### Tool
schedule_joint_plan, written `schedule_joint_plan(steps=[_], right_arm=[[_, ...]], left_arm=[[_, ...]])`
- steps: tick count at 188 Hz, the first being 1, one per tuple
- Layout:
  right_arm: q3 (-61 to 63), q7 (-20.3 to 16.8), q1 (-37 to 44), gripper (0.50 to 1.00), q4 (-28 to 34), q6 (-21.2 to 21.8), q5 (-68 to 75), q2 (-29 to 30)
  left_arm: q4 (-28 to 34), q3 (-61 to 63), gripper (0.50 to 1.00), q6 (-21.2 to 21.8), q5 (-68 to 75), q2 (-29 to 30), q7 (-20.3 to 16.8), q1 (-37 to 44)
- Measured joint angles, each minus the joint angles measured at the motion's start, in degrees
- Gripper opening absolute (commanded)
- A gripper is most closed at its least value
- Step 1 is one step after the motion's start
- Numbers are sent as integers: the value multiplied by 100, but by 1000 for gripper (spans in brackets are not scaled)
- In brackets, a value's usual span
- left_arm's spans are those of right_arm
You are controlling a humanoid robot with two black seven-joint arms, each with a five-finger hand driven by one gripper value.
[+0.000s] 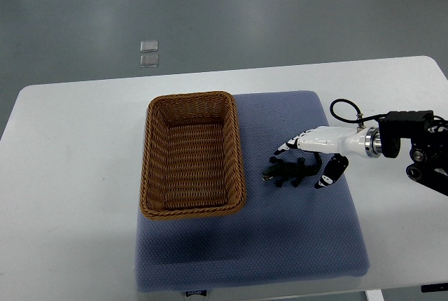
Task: Place crocodile in brown basket with right hand
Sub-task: 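Close the right hand's fingers around the crocodile's body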
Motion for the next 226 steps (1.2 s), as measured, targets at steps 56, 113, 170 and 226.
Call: schedule_joint_plan(steps=[56,113,170,226], right_arm=[[-8,0,-33,891,-27,-191,-91,12],[-60,0,-78,834,-52,-186,-241,21],[-78,-9,-67,760,-177,-279,-273,14],[-63,-1,-14,725,-194,-273,-247,-4]], left_arm=[[2,1,1000,0,0,0,0,0],[3,4,1000,0,0,0,0,0],[3,7,1000,0,0,0,0,0],[1,8,1000,0,0,0,0,0]])
